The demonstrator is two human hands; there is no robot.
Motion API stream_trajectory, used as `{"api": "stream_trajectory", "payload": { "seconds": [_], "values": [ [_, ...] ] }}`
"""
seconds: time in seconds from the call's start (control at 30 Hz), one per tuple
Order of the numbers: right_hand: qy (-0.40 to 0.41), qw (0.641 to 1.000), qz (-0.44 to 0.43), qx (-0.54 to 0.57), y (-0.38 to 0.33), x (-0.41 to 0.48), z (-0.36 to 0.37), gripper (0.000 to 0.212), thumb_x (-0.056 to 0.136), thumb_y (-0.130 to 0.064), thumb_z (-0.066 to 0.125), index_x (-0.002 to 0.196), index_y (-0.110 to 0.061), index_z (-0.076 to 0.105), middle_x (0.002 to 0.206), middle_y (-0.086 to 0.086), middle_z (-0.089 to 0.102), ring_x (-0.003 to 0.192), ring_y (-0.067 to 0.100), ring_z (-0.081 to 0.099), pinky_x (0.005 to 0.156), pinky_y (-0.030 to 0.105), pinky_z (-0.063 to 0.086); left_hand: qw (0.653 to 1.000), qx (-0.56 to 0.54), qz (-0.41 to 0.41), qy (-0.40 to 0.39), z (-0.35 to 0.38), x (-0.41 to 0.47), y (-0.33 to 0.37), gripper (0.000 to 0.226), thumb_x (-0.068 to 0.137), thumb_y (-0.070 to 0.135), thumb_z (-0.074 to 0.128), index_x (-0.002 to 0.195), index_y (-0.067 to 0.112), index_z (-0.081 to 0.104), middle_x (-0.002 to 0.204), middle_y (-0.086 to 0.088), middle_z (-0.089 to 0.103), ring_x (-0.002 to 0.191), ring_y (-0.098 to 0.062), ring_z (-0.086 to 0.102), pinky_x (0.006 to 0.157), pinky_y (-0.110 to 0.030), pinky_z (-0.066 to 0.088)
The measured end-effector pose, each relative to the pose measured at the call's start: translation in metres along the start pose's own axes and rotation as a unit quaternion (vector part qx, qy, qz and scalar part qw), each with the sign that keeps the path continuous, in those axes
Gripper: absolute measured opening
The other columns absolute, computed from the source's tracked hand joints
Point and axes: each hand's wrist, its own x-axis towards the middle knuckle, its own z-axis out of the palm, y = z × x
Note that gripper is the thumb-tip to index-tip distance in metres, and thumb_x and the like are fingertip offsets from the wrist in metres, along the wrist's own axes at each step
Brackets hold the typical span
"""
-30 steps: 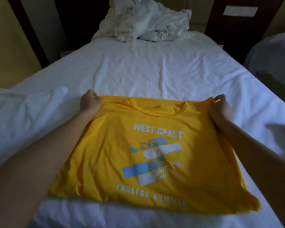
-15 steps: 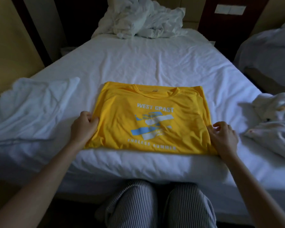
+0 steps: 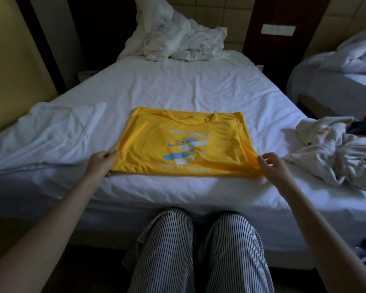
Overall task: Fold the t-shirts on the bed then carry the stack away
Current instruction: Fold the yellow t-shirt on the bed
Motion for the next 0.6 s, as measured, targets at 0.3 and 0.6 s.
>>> {"api": "stream_trajectory", "payload": {
  "seconds": [0.3, 0.6],
  "values": [
    [0.032, 0.999, -0.004, -0.041, 0.020, -0.021, -0.015, 0.052, 0.079, -0.055, 0.051, 0.041, -0.021, 0.051, 0.060, -0.001, 0.047, 0.086, 0.030, 0.051, 0.075, 0.035, 0.029, 0.986, -0.124, -0.112, -0.001, -0.006, -0.002, -0.001, 0.023, 0.089, 0.012, 0.063, 0.068, 0.007, 0.053, 0.026, 0.003, 0.043, 0.021, -0.003, 0.038, 0.026, -0.011, 0.029],
    [0.025, 0.999, 0.029, -0.025, 0.015, -0.038, 0.000, 0.041, 0.078, -0.046, 0.052, 0.069, -0.007, 0.063, 0.074, 0.018, 0.064, 0.079, 0.032, 0.057, 0.067, 0.034, 0.039, 0.969, -0.203, -0.136, -0.032, -0.007, -0.004, 0.000, 0.012, 0.086, 0.012, 0.067, 0.090, 0.006, 0.058, 0.073, -0.009, 0.054, 0.044, -0.014, 0.055, 0.031, -0.013, 0.039]
  ]
}}
